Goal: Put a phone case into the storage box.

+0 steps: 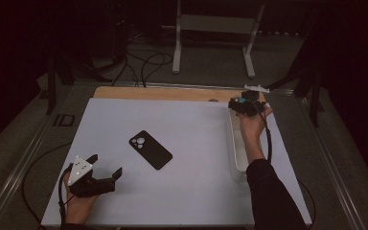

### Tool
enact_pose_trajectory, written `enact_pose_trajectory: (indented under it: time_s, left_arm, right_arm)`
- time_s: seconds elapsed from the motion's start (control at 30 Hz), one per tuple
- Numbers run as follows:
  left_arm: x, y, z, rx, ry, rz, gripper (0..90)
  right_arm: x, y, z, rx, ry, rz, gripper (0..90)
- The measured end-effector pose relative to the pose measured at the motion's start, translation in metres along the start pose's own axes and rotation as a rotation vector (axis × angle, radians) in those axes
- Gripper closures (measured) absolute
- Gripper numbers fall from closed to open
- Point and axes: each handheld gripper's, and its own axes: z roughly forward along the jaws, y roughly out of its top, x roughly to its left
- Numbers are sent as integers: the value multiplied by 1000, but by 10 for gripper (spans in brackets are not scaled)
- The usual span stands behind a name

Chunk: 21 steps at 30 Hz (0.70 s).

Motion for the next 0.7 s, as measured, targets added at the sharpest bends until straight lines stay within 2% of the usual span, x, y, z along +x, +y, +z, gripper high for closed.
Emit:
enact_pose_trajectory:
  time_s: [0.17,0.33,0.7]
  left_arm:
    - [0,0,0,3,0,2,4]
    - [0,0,0,4,-1,1,4]
    - [0,0,0,5,0,1,4]
  right_arm:
    - [1,1,0,-6,10,0,150]
    - [1,1,-1,-7,21,6,98]
    - [-3,4,-10,-40,26,-2,95]
